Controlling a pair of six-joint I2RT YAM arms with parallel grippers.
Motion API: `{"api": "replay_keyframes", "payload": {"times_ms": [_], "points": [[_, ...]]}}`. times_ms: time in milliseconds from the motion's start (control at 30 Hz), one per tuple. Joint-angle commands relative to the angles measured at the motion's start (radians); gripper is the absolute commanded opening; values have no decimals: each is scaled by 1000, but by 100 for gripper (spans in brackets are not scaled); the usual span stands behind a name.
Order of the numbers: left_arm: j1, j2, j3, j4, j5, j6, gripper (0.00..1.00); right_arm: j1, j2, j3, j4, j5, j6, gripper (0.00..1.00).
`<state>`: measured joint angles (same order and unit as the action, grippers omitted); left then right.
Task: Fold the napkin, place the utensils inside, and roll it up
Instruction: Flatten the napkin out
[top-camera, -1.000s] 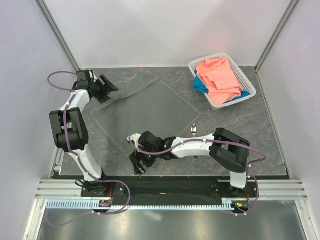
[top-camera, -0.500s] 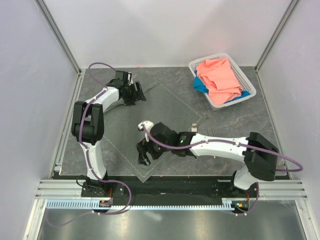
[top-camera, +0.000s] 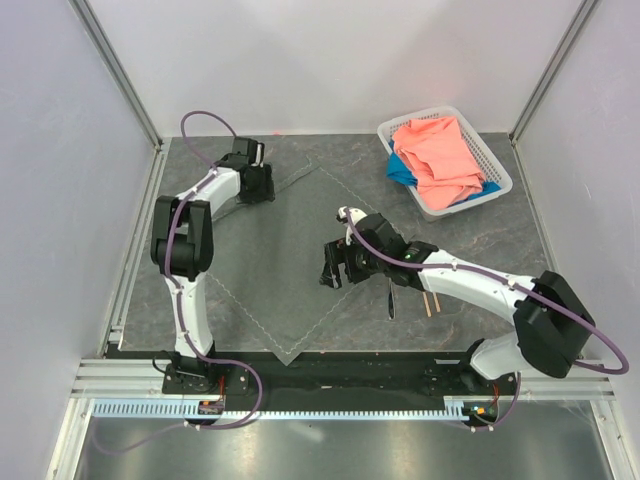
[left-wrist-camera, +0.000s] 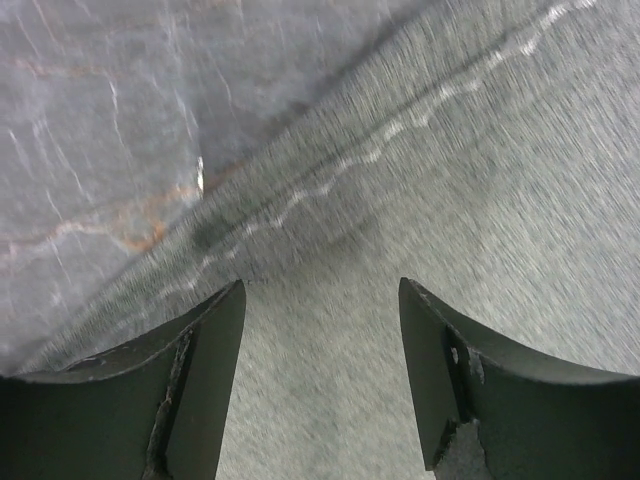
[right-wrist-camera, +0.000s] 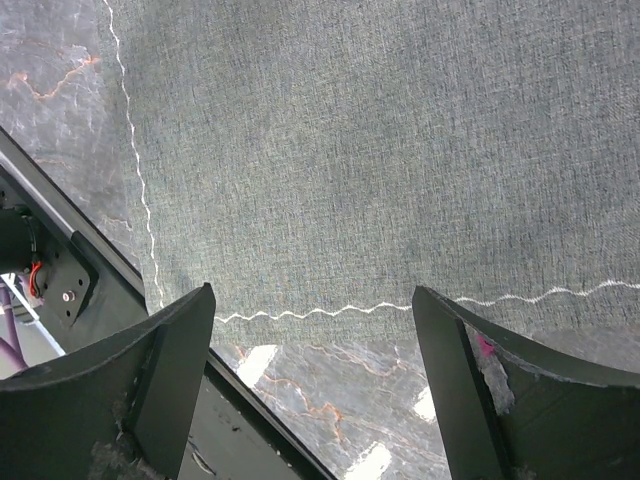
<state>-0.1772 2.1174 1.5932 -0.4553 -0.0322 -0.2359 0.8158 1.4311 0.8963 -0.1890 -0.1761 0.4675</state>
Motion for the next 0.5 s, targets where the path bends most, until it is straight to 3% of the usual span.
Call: {"api": "replay_keyframes", "payload": {"times_ms": [0, 467], "points": [[-4, 47, 77, -28, -66, 67, 70, -10, -44, -10, 13, -25, 5, 89], [-4, 95, 129, -40, -155, 81, 64, -18, -58, -33, 19, -20, 7, 89]]}}
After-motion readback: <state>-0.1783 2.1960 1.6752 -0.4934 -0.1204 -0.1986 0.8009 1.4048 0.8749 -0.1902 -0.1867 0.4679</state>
